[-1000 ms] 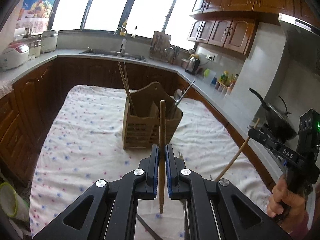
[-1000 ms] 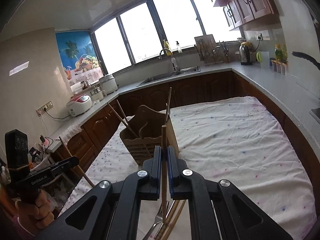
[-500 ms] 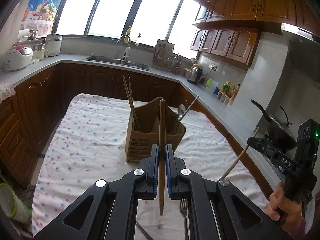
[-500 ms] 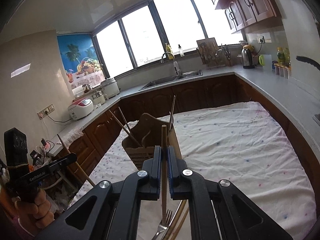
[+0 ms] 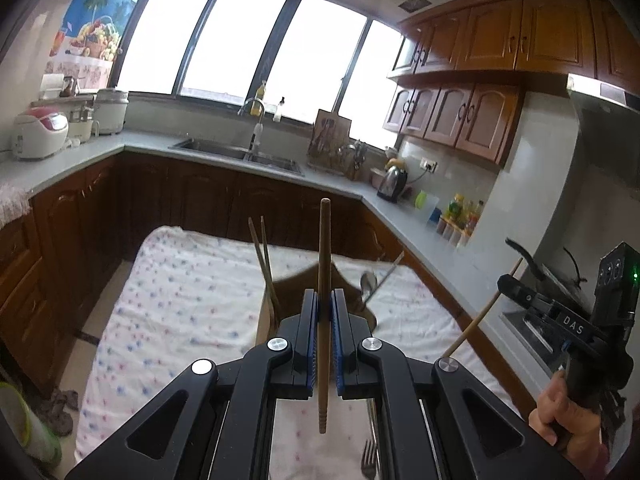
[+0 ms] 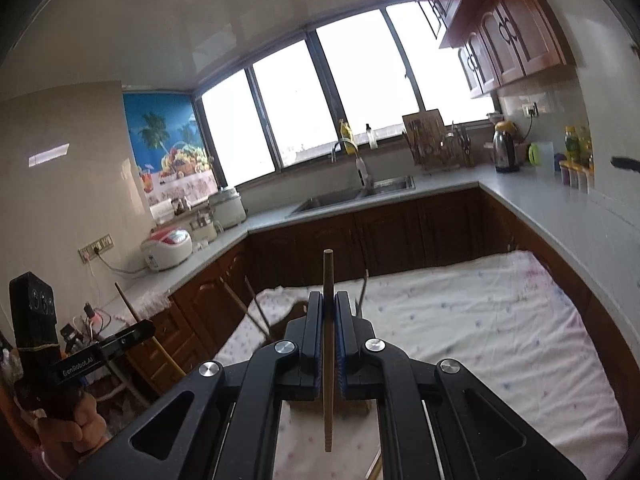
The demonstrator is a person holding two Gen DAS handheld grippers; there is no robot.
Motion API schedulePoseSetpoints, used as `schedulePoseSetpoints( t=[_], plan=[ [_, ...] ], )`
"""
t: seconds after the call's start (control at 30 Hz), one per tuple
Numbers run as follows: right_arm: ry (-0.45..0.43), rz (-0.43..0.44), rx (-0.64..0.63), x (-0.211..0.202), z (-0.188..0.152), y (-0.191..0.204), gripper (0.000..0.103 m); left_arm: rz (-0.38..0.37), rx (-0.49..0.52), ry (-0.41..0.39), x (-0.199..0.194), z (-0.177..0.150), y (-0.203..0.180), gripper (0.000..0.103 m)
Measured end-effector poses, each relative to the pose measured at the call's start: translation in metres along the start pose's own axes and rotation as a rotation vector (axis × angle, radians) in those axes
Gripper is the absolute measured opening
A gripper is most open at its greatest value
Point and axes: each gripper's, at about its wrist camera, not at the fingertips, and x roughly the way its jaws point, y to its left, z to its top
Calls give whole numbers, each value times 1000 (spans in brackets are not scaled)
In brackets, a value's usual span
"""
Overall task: Organize utensils
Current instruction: 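Lift the wooden chopstick with the left tool while the right tool carries its steel chopstick to the holder, then lower the wooden chopstick into the holder and open the left tool while the right tool releases its chopstick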
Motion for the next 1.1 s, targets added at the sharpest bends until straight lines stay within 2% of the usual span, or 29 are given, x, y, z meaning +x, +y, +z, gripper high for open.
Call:
schedulePoseSetpoints(
  t=[0.27,0.5,0.67,0.87,1.1],
  plan=[
    [-92,11,14,24,37,-1,6,37,33,-97,20,30,7,5],
    [-126,-3,-18,54,44,3,6,82,27,-173,52,38,14,5],
    [-119,-42,-47,75,26,0,6,103,-29,-165,84,20,26,5],
    [-77,-58,-11,94,3,-12,6,115,-85,-139,117,-5,33,5],
    [-16,-62,38,113,-15,-20,6,127,-67,-96,153,-21,33,5]
  ],
)
